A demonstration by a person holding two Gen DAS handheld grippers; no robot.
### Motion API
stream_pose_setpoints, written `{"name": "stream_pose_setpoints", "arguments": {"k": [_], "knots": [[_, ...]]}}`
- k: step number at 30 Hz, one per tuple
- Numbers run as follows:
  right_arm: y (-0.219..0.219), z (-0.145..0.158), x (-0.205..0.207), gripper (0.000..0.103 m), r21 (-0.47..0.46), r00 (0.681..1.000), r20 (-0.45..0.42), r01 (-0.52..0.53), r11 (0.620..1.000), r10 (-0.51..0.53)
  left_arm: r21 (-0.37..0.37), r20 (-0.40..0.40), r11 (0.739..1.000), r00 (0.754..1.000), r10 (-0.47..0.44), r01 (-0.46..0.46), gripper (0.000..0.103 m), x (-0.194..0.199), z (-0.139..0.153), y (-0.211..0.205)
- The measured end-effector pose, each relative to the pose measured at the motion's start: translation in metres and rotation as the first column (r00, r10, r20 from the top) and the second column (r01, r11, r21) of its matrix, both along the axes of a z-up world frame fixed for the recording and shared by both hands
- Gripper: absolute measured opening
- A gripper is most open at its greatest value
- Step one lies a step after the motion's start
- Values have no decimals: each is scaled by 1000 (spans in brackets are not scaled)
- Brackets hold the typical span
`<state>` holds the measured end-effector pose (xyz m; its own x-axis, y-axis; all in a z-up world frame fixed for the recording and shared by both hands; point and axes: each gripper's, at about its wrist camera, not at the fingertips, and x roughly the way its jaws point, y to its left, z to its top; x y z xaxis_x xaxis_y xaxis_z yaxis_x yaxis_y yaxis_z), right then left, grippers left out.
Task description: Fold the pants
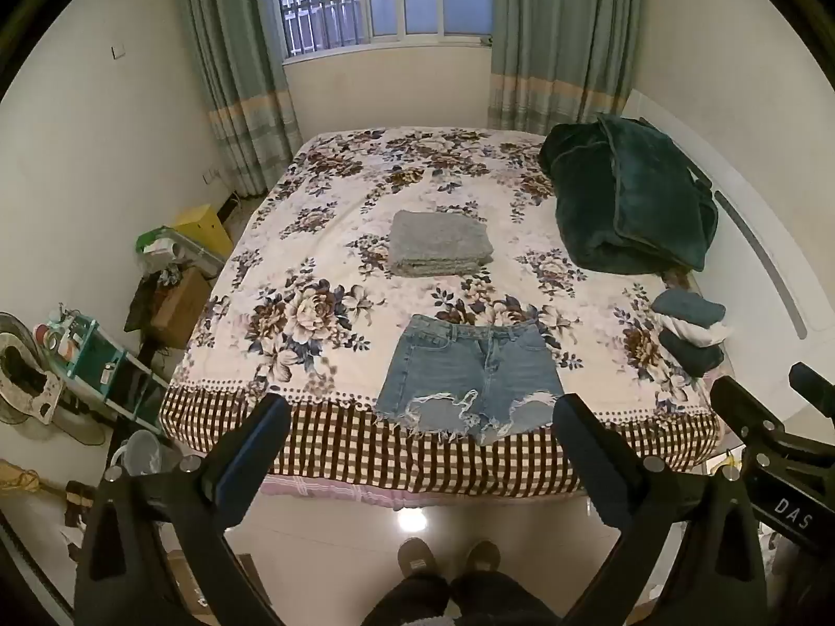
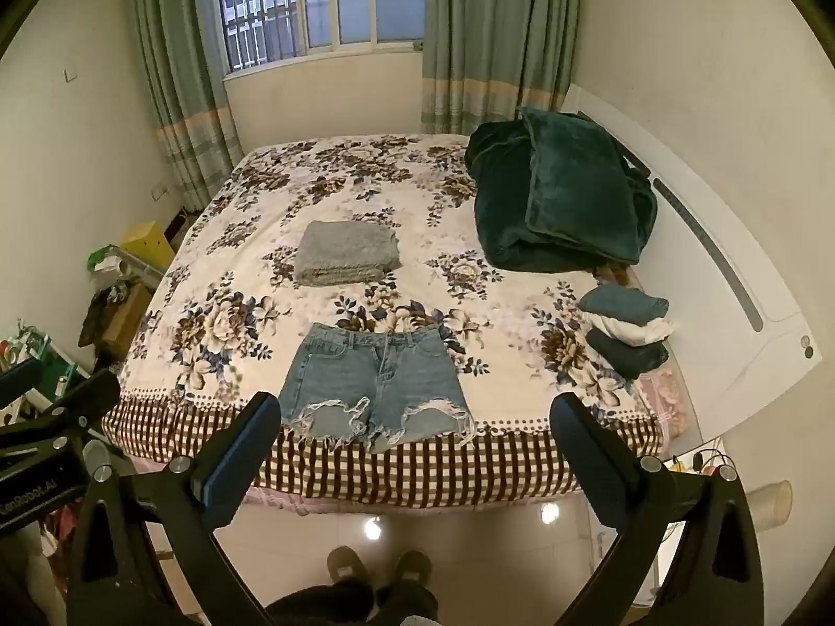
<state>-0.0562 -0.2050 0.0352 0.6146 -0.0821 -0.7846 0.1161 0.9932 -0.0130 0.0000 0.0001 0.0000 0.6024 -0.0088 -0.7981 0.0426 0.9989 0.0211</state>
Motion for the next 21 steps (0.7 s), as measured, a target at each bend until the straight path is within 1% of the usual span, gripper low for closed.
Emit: {"name": "stream_pose_setpoints", "arguments": {"k": [21], "knots": [[-1,4,0,103,6,1000,2,-3,1000,3,4,4,1000,1000,-1,1,103,-2,0,-2]]}}
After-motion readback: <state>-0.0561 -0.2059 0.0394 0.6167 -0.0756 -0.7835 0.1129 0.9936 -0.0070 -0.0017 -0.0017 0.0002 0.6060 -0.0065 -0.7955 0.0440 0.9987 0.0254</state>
